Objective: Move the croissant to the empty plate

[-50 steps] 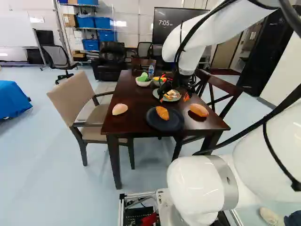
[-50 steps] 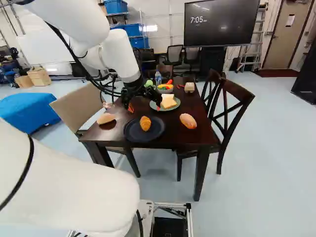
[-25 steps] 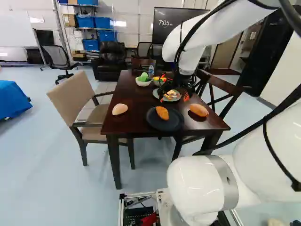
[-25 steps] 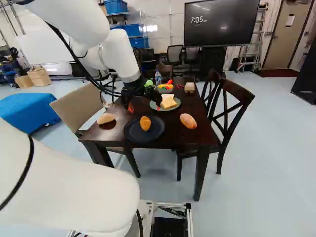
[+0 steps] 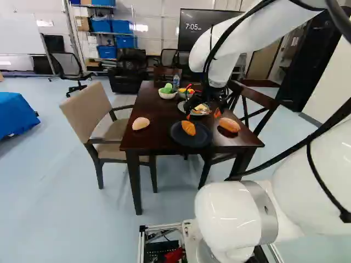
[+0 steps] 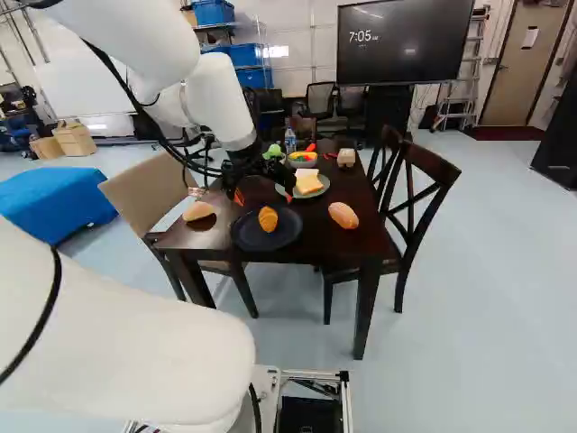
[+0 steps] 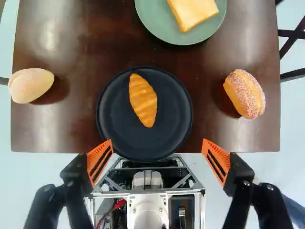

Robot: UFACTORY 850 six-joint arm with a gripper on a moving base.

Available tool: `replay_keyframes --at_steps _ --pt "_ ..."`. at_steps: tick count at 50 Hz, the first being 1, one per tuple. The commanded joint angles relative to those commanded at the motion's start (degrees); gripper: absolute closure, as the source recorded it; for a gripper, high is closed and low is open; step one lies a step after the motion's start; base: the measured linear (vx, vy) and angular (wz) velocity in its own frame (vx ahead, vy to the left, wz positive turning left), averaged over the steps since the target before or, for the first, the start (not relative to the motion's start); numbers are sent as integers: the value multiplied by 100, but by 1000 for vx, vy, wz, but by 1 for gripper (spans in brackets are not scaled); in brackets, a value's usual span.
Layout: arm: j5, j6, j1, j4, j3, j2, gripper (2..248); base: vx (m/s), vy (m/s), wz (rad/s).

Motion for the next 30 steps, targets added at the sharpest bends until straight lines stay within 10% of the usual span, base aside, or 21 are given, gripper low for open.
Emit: replay_keyframes --at_steps 30 --pt "0 0 0 0 0 0 3 -148 2 16"
